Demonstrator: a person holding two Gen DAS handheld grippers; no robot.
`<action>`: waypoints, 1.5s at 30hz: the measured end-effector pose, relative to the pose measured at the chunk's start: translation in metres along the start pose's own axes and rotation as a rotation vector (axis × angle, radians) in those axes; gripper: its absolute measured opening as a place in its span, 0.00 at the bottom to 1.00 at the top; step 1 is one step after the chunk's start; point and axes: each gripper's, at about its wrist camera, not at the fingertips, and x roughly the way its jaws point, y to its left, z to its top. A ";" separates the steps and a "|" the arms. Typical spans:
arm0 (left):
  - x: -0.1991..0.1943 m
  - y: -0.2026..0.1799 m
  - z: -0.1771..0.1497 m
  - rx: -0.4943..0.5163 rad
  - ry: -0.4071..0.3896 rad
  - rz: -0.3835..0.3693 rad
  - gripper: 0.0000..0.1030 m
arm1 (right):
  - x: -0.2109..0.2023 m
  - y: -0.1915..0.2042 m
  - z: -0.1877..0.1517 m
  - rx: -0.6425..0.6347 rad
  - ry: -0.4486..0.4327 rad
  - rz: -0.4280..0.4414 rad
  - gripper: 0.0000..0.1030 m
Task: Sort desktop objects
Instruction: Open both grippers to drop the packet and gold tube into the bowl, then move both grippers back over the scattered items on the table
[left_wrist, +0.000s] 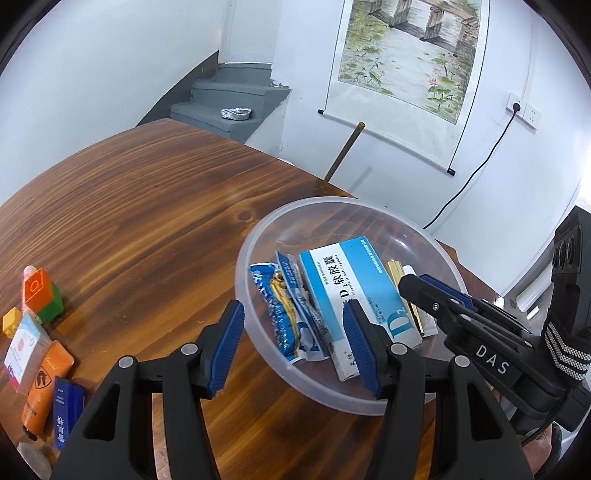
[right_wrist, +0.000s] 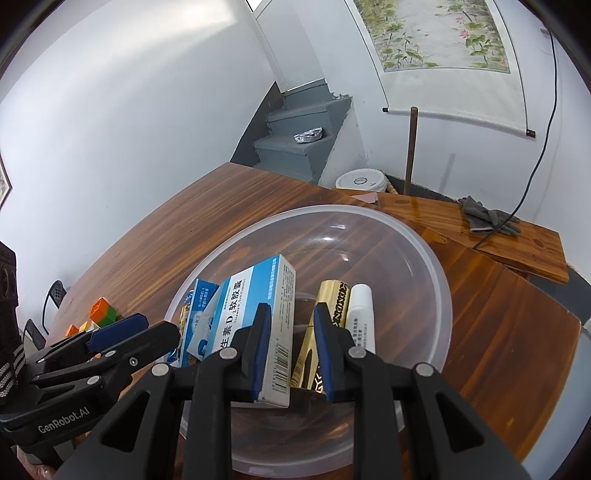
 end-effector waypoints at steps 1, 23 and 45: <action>-0.002 0.002 -0.001 -0.004 -0.002 0.000 0.58 | -0.001 0.001 0.000 0.000 -0.001 -0.002 0.26; -0.018 0.028 -0.010 -0.023 0.002 0.025 0.58 | -0.010 0.043 -0.012 -0.062 0.011 0.046 0.35; -0.056 0.093 -0.025 -0.074 -0.020 0.138 0.58 | -0.003 0.113 -0.040 -0.186 0.076 0.122 0.46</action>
